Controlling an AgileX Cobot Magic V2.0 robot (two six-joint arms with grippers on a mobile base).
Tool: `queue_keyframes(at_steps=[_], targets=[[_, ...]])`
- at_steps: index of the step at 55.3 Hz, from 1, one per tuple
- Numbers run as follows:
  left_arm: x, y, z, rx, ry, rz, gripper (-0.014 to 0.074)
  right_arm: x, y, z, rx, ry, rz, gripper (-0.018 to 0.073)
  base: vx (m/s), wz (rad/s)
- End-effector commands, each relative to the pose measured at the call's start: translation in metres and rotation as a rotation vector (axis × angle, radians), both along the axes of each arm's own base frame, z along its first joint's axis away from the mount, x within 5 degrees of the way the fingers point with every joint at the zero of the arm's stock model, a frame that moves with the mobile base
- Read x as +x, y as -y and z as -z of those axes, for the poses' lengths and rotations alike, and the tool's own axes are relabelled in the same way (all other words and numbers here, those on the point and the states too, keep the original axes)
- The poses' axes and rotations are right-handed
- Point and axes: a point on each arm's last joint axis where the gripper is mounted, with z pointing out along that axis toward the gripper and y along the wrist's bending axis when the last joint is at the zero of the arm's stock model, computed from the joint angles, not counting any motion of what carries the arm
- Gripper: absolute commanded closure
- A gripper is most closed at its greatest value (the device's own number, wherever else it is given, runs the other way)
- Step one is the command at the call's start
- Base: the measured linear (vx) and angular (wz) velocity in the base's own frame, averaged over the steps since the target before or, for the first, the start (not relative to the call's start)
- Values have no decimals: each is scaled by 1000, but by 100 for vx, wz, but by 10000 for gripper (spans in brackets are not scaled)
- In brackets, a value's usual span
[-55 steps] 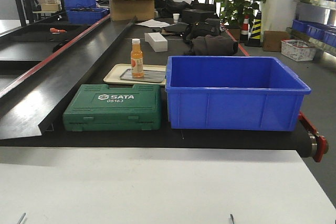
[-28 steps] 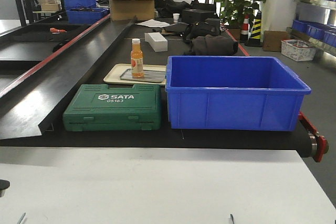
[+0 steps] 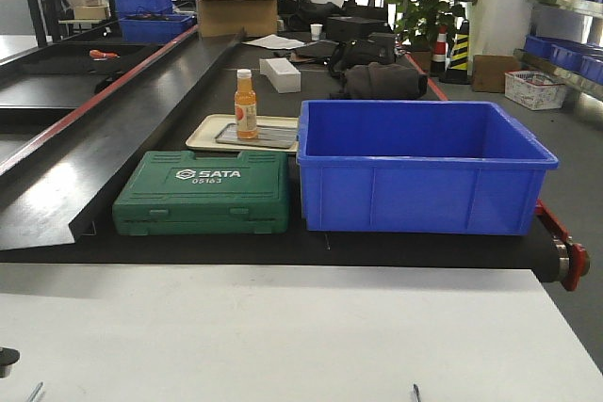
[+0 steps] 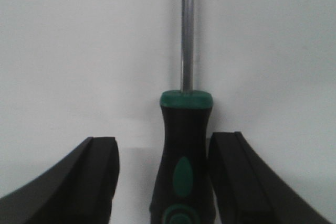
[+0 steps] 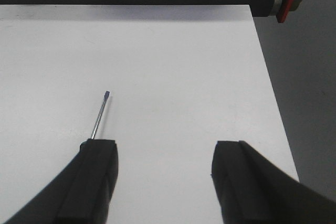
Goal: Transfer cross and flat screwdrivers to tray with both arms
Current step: 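Close the left gripper on the cross-head screwdriver handle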
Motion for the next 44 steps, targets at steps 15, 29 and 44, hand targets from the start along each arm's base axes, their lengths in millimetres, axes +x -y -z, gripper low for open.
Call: queue_keyframes(at_steps=[15, 29, 44], targets=[[15, -2, -12, -5, 133, 117, 115, 5, 0, -17, -11, 111, -4, 80, 0, 0], [13, 5, 21, -105, 25, 107, 115, 5, 0, -17, -12, 110, -4, 80, 0, 0], [3, 7, 35, -132, -102, 92, 119, 5, 0, -17, -12, 110, -4, 80, 0, 0]])
